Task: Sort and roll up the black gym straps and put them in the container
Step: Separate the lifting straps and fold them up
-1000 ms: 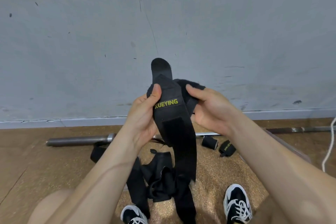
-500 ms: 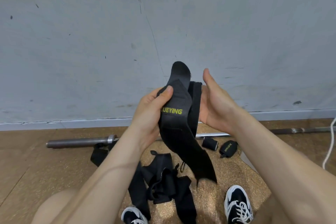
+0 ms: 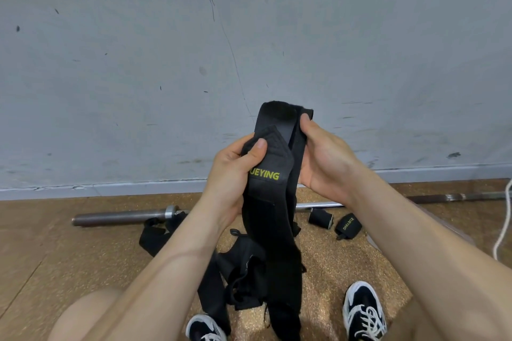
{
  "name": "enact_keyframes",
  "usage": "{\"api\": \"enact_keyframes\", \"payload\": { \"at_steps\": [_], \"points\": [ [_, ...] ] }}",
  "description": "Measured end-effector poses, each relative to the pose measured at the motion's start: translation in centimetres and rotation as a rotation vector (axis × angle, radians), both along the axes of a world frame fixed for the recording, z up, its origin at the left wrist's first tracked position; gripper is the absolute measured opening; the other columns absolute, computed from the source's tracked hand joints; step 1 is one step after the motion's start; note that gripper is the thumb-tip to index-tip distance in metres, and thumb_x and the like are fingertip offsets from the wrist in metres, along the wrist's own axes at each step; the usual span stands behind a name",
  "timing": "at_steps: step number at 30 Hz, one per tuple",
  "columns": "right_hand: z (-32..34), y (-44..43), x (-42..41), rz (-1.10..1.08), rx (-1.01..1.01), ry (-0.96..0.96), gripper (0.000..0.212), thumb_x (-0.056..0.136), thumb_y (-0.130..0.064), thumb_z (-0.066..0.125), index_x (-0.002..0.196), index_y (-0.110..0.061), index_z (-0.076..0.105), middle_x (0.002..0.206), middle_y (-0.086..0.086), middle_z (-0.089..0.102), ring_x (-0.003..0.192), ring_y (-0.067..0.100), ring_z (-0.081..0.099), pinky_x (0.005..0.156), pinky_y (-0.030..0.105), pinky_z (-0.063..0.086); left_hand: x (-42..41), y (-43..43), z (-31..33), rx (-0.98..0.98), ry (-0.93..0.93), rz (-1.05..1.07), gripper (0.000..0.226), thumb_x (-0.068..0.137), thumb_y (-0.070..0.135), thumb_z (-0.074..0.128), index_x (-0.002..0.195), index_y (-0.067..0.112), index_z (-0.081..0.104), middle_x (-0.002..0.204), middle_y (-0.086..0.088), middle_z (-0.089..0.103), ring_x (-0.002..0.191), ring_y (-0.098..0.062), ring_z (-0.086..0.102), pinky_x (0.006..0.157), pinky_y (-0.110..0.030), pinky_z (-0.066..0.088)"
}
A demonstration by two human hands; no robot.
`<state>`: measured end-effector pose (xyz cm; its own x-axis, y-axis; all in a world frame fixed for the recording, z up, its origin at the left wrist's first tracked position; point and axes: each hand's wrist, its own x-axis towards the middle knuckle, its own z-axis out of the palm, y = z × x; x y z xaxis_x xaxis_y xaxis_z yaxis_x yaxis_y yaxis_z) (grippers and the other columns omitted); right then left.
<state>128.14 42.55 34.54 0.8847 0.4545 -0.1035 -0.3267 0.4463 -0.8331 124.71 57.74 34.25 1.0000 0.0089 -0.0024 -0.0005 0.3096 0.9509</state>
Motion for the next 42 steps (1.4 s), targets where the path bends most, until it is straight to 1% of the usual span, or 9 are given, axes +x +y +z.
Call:
{"api": "enact_keyframes", "payload": {
  "at_steps": [10, 15, 18, 23, 27, 31, 35, 38, 42],
  "points": [
    [0.1, 0.1, -0.3, 0.043, -0.008, -0.019, 0.058, 0.105, -0.05, 0.025, 0.135, -0.011, 0.056, 0.128, 0.012, 0.067, 0.118, 0.027, 0.065, 0.096, 0.045, 0.054, 0.3, -0.2, -0.5, 0.073, -0.016, 0.057, 0.029, 0.093, 0.013, 0.063, 0.121, 0.008, 0.066, 0.109, -0.01, 0.074, 0.096, -0.022, 0.072, 0.078, -0.029, 0.059],
    [0.3, 0.1, -0.6, 0.035, -0.104, -0.115, 0.045, 0.099, -0.039, 0.049, 0.132, -0.008, 0.058, 0.125, 0.013, 0.069, 0.116, 0.029, 0.066, 0.1, 0.049, 0.052, 0.5, -0.1, -0.7, 0.117, -0.036, 0.074, 0.039, 0.092, 0.013, 0.064, 0.131, 0.013, 0.06, 0.114, -0.008, 0.073, 0.101, -0.021, 0.071, 0.083, -0.031, 0.059],
    [-0.2, 0.4, -0.7, -0.057, -0.197, -0.174, 0.029, 0.099, -0.016, 0.057, 0.127, -0.01, 0.06, 0.119, 0.011, 0.071, 0.109, 0.028, 0.069, 0.096, 0.051, 0.054, 0.5, -0.2, -0.7, 0.16, -0.048, 0.087, 0.033, 0.093, 0.013, 0.064, 0.127, 0.015, 0.06, 0.099, -0.005, 0.075, 0.085, -0.02, 0.073, 0.072, -0.03, 0.06],
    [-0.6, 0.7, -0.9, -0.154, -0.318, -0.283, 0.036, 0.091, -0.001, 0.067, 0.124, -0.01, 0.059, 0.112, 0.011, 0.073, 0.103, 0.027, 0.071, 0.09, 0.05, 0.058, 0.5, -0.2, -0.9, 0.289, -0.019, 0.138, 0.03, 0.092, 0.024, 0.068, 0.12, 0.026, 0.054, 0.096, -0.01, 0.074, 0.078, -0.023, 0.074, 0.064, -0.033, 0.06],
    [-0.8, 1.3, -0.7, -0.264, -0.451, -0.402, 0.033, 0.091, 0.001, 0.066, 0.116, -0.02, 0.06, 0.107, 0.002, 0.073, 0.101, 0.017, 0.07, 0.092, 0.039, 0.057, 0.8, -0.2, -1.7, 0.434, 0.067, 0.184, 0.036, 0.088, 0.042, 0.07, 0.116, 0.022, 0.057, 0.104, -0.007, 0.073, 0.086, -0.018, 0.074, 0.074, -0.036, 0.062],
    [-0.9, 2.1, -0.7, -0.37, -0.566, -0.508, 0.037, 0.093, -0.001, 0.061, 0.121, -0.024, 0.056, 0.112, -0.002, 0.069, 0.107, 0.013, 0.066, 0.098, 0.038, 0.053, 0.9, 0.1, -1.7, 0.434, 0.137, -0.018, 0.035, 0.095, 0.051, 0.054, 0.098, 0.02, 0.07, 0.097, -0.004, 0.076, 0.091, -0.016, 0.073, 0.084, -0.031, 0.059],
    [-0.9, 2.4, -0.7, -0.495, -0.508, -0.431, 0.031, 0.097, -0.003, 0.054, 0.122, -0.02, 0.053, 0.112, 0.0, 0.067, 0.105, 0.014, 0.065, 0.094, 0.032, 0.054, 1.2, -0.2, -2.2, 0.717, 0.032, -0.087, 0.058, 0.09, 0.071, 0.037, 0.109, 0.022, 0.061, 0.111, -0.001, 0.067, 0.108, -0.016, 0.063, 0.097, -0.038, 0.051],
    [-0.8, 2.5, -0.6, -0.545, -0.427, -0.302, 0.023, 0.099, -0.004, 0.052, 0.12, -0.014, 0.052, 0.112, 0.004, 0.066, 0.105, 0.019, 0.066, 0.09, 0.032, 0.055, 1.3, -0.3, -2.2, 1.029, -0.069, -0.002, 0.05, 0.096, 0.06, 0.034, 0.104, 0.015, 0.054, 0.112, -0.007, 0.053, 0.113, -0.021, 0.046, 0.103, -0.043, 0.04],
    [-0.4, 2.4, -0.3, -0.539, -0.321, -0.159, 0.021, 0.098, -0.003, 0.054, 0.118, -0.01, 0.056, 0.113, 0.011, 0.068, 0.102, 0.024, 0.068, 0.087, 0.039, 0.059, 0.8, -0.6, -2.1, 0.743, -0.106, -0.062, 0.04, 0.098, 0.05, 0.048, 0.125, 0.02, 0.05, 0.117, 0.004, 0.062, 0.11, -0.007, 0.058, 0.099, -0.042, 0.049]
  ]
}}
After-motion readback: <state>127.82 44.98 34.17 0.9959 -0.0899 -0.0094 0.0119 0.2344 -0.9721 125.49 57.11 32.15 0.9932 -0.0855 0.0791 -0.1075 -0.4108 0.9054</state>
